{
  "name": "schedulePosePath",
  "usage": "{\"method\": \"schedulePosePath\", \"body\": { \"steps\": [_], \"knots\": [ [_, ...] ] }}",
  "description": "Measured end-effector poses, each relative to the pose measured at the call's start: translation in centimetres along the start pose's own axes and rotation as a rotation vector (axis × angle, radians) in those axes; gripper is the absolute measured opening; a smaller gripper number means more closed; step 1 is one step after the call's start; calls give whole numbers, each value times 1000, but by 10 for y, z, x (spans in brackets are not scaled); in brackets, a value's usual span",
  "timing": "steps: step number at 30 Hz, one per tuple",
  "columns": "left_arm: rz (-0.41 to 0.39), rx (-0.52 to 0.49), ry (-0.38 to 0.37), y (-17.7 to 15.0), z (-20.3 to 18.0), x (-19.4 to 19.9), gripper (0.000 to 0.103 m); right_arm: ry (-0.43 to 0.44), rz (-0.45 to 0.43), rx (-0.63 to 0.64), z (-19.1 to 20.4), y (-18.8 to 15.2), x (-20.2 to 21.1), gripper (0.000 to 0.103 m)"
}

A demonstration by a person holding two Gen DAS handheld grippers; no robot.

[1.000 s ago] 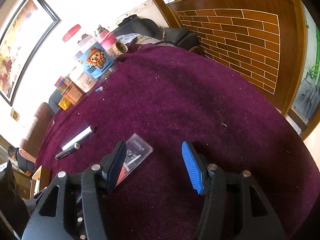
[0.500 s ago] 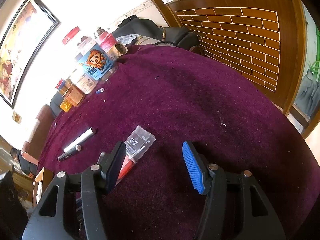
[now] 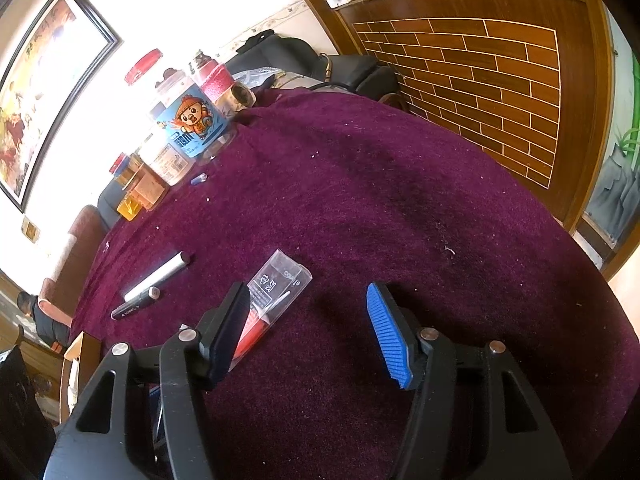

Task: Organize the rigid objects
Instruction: 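Grasp the black marker with the left tool, then grasp the clear package with red item with the right tool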

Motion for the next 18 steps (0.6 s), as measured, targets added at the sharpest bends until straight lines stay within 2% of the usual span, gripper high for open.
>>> {"method": "schedulePosePath", "body": {
  "steps": [2, 3, 4, 6, 9, 12, 16, 18],
  "knots": [
    [0, 18, -8, -2, 3, 3, 40, 1, 1, 4, 1, 0, -1, 62],
    [3, 32, -4, -5, 8, 7, 22, 1, 1, 5, 1, 0, -1, 62],
    [8, 44, -11, -6, 11, 8, 12, 0, 2, 7, 1, 0, -1, 63],
    [30, 121, -94, -14, 25, 15, 12, 0, 3, 11, 2, 0, -1, 64],
    [0, 173, -122, -28, 42, 34, 12, 2, 5, 18, 3, -1, 0, 67],
    [-38, 234, -173, -43, 58, 59, 12, 34, 27, 43, 6, 0, -3, 80],
    [-90, 288, -204, -62, 76, 92, 12, -36, 110, 148, 19, -2, -6, 80],
    [-116, 304, -204, -71, 84, 105, 12, -31, 139, 148, 26, -5, -5, 80]
  ]
}}
Point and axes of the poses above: each gripper's, at about its wrist camera, not at the fingertips, and x roughly against the way its jaws point, z to its left, y to its top, the point moved 3 cm from there along -x, roughly the way its jaws point, and after that the axes turned 2 degrees about y, right-handed, at the moved point
